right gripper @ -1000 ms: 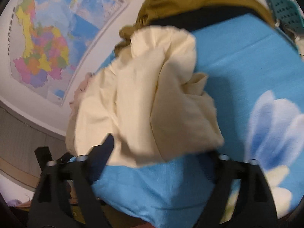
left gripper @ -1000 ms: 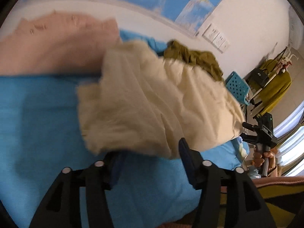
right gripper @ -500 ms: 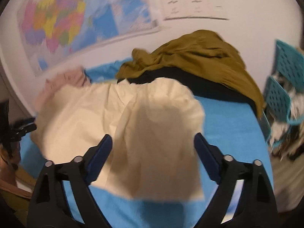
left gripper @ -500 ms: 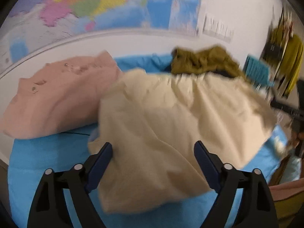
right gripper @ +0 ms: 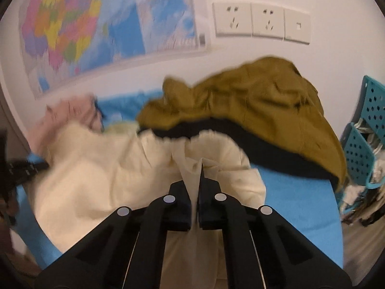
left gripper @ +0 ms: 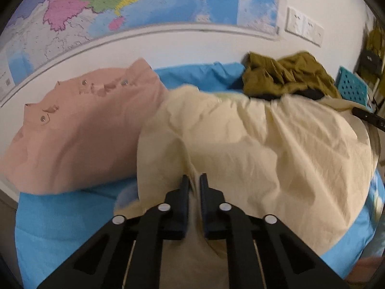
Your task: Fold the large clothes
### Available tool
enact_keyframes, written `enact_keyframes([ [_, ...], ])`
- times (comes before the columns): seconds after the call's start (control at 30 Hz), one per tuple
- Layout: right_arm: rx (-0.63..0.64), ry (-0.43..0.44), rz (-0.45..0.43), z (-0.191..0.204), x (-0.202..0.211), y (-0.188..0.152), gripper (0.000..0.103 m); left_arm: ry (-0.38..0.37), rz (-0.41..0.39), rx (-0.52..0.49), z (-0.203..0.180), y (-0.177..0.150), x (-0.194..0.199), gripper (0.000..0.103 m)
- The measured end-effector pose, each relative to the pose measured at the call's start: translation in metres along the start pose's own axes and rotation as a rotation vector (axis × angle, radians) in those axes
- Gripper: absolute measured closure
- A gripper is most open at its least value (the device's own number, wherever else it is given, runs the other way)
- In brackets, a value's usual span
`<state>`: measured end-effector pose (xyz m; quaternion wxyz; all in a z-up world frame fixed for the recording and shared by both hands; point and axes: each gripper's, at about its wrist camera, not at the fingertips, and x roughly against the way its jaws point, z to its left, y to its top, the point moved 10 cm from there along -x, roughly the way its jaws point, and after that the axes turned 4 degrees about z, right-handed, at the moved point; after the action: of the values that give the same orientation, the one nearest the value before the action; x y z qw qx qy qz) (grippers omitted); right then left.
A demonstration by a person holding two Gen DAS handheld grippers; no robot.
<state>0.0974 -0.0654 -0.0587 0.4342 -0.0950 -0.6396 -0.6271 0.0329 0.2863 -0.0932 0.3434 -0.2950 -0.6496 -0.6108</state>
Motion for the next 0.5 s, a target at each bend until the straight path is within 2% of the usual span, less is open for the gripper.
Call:
enact_keyframes([
  [0.1,0.024,-0.025,-0.004,0.002,-0.016,0.011,0.1,0.013,-0.001,0.027,0.003,0.008,-0.007,0.097],
  [0.17,0.058,-0.028,0.055,0.006,-0.038,0.002,0.1,0.03,0.022,0.022,0.001,0.002,-0.012,0.093],
  [0.23,0.065,-0.028,0.108,0.005,-0.051,-0.011,0.099,0.051,0.004,-0.017,-0.005,-0.001,-0.005,0.088],
  [0.27,0.073,-0.016,0.156,0.004,-0.058,-0.022,0.098,0.051,-0.003,-0.024,-0.006,-0.002,-0.001,0.077],
  [0.33,0.059,-0.001,0.182,0.0,-0.06,-0.033,0.096,-0.01,-0.02,-0.044,-0.016,0.0,0.011,0.06],
  [0.43,0.028,0.03,0.174,-0.003,-0.047,-0.03,0.081,-0.022,-0.055,-0.092,-0.03,0.007,0.023,0.052],
  [0.47,0.008,0.056,0.149,-0.003,-0.038,-0.023,0.068,-0.06,-0.057,-0.111,-0.04,0.009,0.025,0.049],
  [0.5,-0.008,0.078,0.121,-0.003,-0.029,-0.016,0.05,-0.094,-0.053,-0.121,-0.05,0.01,0.025,0.048],
])
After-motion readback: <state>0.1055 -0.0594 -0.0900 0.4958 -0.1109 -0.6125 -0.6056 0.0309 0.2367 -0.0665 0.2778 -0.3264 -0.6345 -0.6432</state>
